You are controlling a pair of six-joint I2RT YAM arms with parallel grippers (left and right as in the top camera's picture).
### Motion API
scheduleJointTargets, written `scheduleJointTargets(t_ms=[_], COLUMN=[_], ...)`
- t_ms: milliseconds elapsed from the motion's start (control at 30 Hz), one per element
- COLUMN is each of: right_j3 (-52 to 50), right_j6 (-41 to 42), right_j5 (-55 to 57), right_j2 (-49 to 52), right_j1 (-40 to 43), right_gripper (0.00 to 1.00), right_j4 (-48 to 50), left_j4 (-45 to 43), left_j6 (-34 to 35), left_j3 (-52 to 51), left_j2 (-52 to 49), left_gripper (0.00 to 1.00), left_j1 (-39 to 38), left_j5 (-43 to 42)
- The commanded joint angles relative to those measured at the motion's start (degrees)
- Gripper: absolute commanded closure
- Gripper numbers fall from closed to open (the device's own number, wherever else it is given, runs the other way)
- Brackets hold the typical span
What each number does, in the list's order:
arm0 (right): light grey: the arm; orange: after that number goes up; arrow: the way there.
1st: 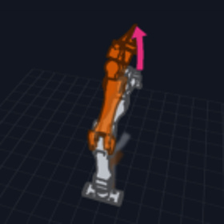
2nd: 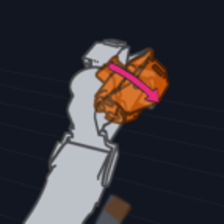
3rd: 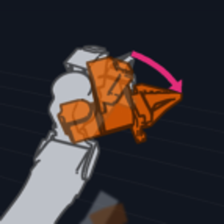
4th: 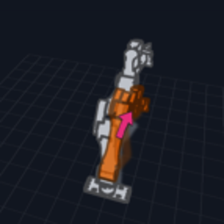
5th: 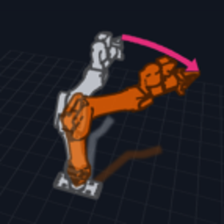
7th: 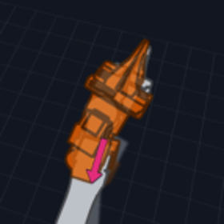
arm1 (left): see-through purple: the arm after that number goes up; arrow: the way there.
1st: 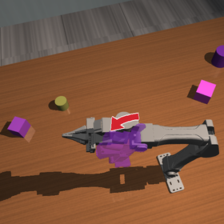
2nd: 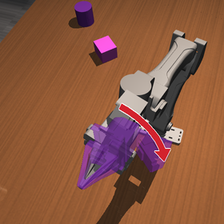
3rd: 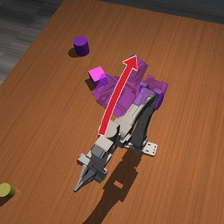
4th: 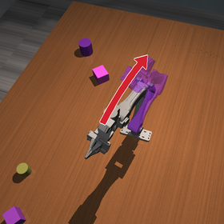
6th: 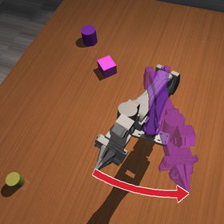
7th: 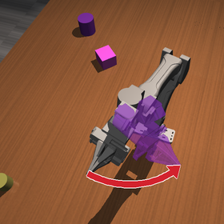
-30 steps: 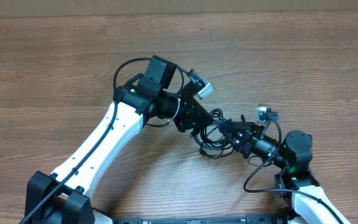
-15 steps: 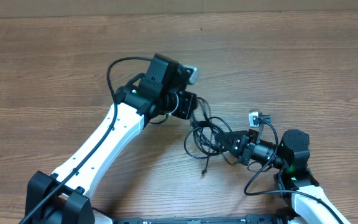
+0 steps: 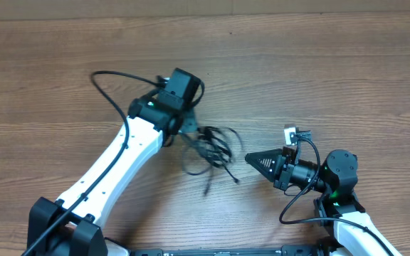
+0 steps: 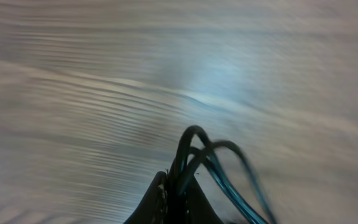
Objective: Untangle cables
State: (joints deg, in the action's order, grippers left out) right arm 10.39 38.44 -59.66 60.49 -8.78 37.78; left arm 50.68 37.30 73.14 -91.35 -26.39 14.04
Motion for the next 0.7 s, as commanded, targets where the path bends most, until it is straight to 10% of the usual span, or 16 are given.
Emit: scheduleJointTargets(t_ms=[0, 467, 667], right_j3=[0.09, 0.09, 0.09], right_j6=[0.87, 3.76, 3.76], right_j5=[3.26, 17.38, 20.20], right_j2=[-0.31, -0.31, -0.31], right_j1=[-0.11, -0.13, -0.13], right_gripper=[0.96, 0.80, 0.61], right_j4=[-3.26, -18.62, -21.99], left_j4=[0.46, -3.98, -5.27], left_j6=[10.54, 8.68, 2.38], left_j3=[0.92, 0.85, 0.83], left_j2=[1.03, 0.07, -0.26], left_gripper=[0.96, 0.80, 0.33], left_j1=[1.90, 1.84, 1.46], left_j5=[10.86, -10.97, -11.78])
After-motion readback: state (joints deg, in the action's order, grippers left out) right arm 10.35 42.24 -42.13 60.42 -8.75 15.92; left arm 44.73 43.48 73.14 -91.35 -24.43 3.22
